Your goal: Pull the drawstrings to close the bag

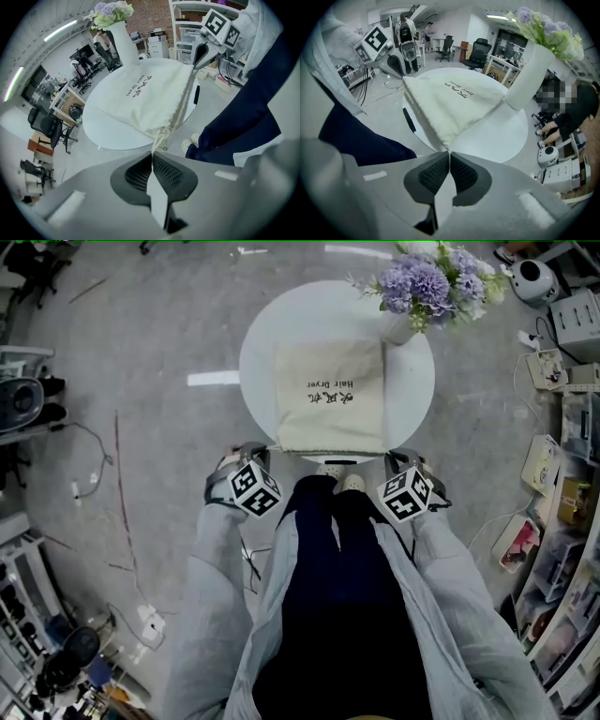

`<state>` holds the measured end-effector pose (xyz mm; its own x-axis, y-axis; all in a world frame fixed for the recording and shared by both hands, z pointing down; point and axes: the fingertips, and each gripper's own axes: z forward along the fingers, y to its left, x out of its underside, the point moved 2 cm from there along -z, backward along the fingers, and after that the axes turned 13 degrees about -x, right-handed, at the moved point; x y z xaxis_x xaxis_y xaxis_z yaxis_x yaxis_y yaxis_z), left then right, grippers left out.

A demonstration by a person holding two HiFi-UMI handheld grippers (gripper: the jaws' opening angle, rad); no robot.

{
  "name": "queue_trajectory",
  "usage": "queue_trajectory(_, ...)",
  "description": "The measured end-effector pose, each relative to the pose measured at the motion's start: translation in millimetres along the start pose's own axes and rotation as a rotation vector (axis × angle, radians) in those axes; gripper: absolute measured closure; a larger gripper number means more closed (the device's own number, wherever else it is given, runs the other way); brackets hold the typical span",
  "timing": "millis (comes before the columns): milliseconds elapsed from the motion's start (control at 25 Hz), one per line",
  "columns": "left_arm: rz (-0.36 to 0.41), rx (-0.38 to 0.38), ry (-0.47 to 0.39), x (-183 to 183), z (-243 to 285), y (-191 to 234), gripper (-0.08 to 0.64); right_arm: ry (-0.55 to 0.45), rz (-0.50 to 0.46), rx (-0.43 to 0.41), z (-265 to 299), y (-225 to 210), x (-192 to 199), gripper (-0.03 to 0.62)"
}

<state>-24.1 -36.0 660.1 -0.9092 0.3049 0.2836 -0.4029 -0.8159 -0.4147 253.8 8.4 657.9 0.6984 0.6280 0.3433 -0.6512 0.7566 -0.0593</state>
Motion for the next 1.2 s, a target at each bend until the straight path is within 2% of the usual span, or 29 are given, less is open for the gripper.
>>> queue_trajectory(120,-0.021,-0.005,0.007,1.6,-1.5,5.0,0.531,0.04,-0.097,0.013,-2.1,-1.0,-1.8,0.58)
queue_trajectory(240,-0.007,-0.019,0.011,3.7,-3.0,8.1,0.531,0.065,-0.156,0.01,-8.1,-2.6,-1.7,0.58)
queue_trajectory(480,-0.018,-0.009,0.022,5.7,-2.0,10.8,0.531,0.103,-0.206,0.002,-14.8,-15.1,3.1,0.581)
queue_trajectory(720,0.06,-0.018,0.041,10.6,-2.3,11.6,0.531,0.144,-0.268,0.034,-20.2,-24.1,8.3,0.581)
queue_trajectory(1200,0.096,-0.003,0.055,25.9,-7.4,16.1,0.532,0.195,-0.353,0.044,-29.6,-35.7,21.2,0.583)
